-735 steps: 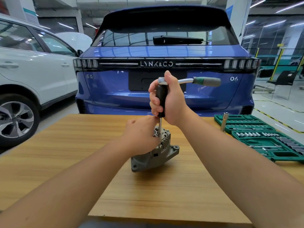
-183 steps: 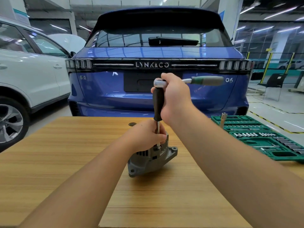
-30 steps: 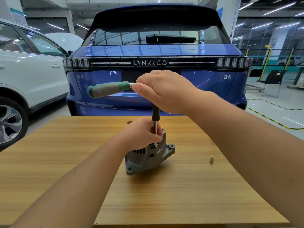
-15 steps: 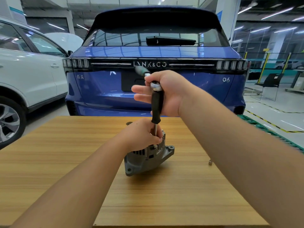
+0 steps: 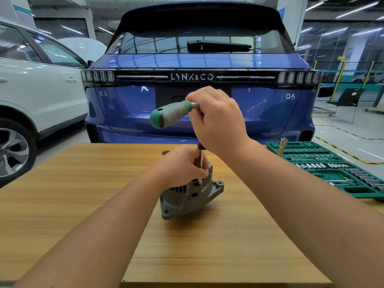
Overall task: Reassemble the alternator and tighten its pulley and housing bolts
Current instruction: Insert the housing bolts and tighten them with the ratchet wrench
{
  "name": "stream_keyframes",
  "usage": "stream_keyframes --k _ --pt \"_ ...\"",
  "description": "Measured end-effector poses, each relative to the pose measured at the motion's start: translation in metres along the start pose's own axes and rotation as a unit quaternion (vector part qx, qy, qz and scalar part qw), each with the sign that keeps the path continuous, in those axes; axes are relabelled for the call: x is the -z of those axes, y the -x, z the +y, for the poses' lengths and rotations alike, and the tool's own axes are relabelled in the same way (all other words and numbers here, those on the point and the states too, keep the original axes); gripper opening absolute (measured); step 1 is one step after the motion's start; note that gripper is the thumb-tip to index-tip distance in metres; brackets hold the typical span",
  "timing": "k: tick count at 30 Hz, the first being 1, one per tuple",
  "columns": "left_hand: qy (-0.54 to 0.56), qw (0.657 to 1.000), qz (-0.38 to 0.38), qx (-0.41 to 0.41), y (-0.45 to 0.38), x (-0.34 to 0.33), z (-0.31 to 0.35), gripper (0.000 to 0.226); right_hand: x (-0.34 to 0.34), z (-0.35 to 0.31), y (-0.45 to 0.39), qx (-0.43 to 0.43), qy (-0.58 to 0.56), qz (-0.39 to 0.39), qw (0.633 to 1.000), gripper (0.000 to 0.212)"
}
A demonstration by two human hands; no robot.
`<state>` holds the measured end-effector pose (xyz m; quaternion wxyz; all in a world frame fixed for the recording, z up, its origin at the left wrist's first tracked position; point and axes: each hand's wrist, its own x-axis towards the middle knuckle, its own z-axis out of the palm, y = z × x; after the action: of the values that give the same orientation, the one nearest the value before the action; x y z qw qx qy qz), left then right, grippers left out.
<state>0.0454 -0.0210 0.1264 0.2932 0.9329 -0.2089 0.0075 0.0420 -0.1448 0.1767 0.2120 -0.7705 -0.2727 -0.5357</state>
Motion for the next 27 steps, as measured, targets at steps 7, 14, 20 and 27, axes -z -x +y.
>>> stream_keyframes --k 7,14,20,27 --pt "0.004 1.0 -0.008 -0.007 0.003 0.002 0.001 0.012 0.006 -0.004 -0.002 0.02 -0.024 -0.112 0.993 0.062" --pt "0.002 1.0 -0.007 -0.004 0.004 0.002 0.003 0.009 0.013 -0.01 -0.013 0.02 0.041 -0.155 0.987 0.038" --pt "0.011 1.0 -0.002 -0.003 0.004 0.0 0.001 0.012 0.017 -0.017 -0.056 -0.087 0.19 -0.297 0.932 0.046" --pt "0.005 1.0 -0.001 -0.001 0.003 -0.002 -0.002 0.014 0.023 -0.024 -0.075 -0.409 -0.141 -0.345 0.833 0.019"
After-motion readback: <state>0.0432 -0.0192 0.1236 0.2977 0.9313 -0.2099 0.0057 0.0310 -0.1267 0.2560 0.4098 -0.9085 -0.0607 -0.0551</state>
